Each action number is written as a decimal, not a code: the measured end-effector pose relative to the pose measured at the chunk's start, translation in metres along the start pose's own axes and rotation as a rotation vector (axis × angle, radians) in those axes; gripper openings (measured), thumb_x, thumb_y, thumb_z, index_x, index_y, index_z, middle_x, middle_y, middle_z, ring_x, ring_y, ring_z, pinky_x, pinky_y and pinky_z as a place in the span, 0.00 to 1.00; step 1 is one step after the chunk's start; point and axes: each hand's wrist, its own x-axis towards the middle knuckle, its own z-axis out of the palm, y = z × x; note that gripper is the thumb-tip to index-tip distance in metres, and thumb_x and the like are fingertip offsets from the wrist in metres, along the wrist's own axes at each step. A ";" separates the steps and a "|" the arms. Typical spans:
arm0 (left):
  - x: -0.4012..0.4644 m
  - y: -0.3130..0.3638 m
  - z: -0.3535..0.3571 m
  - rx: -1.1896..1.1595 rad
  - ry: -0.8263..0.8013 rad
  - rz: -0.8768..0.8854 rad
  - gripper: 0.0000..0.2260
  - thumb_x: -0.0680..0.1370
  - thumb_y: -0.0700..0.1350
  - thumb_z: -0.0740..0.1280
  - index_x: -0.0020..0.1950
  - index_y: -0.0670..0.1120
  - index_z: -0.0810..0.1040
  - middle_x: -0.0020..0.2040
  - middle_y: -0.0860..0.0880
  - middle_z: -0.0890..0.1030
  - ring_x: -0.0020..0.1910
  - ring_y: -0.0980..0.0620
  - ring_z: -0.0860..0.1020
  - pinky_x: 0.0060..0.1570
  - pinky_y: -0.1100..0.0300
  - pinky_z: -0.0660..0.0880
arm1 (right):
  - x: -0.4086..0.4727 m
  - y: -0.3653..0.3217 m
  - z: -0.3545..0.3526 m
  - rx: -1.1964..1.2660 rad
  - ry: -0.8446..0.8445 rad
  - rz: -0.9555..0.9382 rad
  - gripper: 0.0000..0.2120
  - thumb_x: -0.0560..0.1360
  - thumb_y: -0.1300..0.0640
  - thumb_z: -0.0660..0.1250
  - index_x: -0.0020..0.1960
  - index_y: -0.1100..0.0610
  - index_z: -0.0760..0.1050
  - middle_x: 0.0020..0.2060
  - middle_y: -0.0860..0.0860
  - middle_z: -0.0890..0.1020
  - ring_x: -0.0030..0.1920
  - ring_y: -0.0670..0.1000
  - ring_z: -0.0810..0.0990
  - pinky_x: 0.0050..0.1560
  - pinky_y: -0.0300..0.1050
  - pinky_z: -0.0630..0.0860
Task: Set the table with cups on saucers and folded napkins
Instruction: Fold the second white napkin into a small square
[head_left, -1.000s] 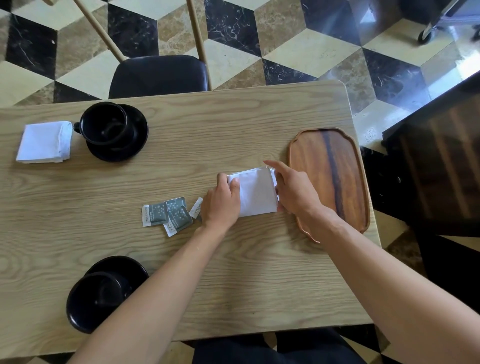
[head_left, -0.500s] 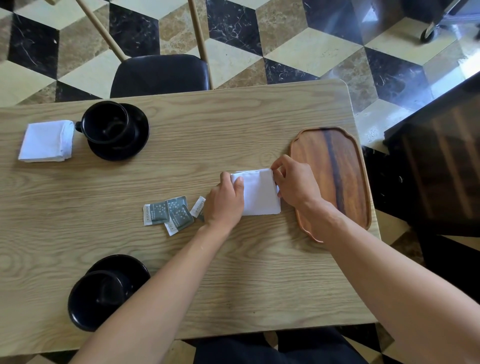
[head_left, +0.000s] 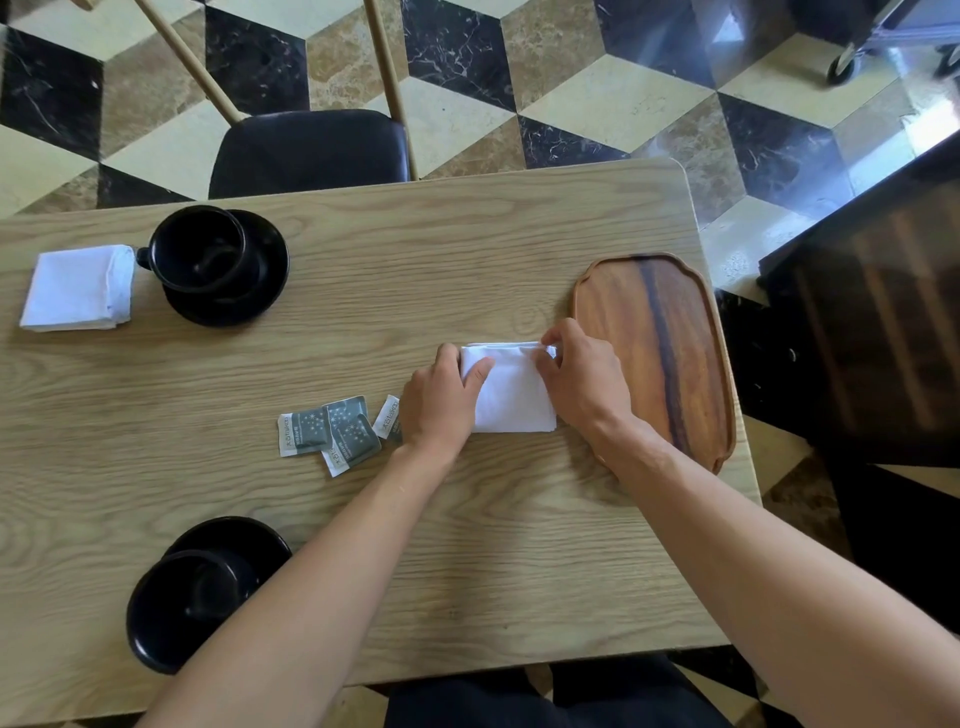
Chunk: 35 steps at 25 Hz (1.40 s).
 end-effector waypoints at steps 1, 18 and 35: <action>0.002 0.001 0.000 0.017 0.003 0.009 0.19 0.80 0.60 0.64 0.44 0.45 0.68 0.36 0.45 0.79 0.39 0.37 0.76 0.34 0.51 0.66 | 0.000 0.001 0.000 -0.004 0.012 0.008 0.09 0.81 0.50 0.62 0.58 0.53 0.75 0.48 0.52 0.82 0.49 0.56 0.80 0.42 0.45 0.70; -0.007 -0.002 0.029 0.456 0.010 0.585 0.30 0.84 0.55 0.53 0.78 0.35 0.62 0.79 0.37 0.62 0.80 0.39 0.58 0.76 0.38 0.59 | -0.013 -0.002 -0.001 -0.097 0.153 -0.024 0.03 0.79 0.58 0.62 0.49 0.57 0.72 0.48 0.52 0.78 0.46 0.57 0.77 0.46 0.51 0.71; -0.004 -0.002 0.032 0.703 -0.160 0.470 0.30 0.83 0.49 0.45 0.82 0.42 0.38 0.82 0.42 0.37 0.81 0.43 0.35 0.79 0.43 0.43 | -0.029 0.012 0.044 -0.450 -0.126 -0.286 0.33 0.85 0.41 0.42 0.81 0.61 0.39 0.81 0.56 0.39 0.80 0.52 0.32 0.78 0.46 0.33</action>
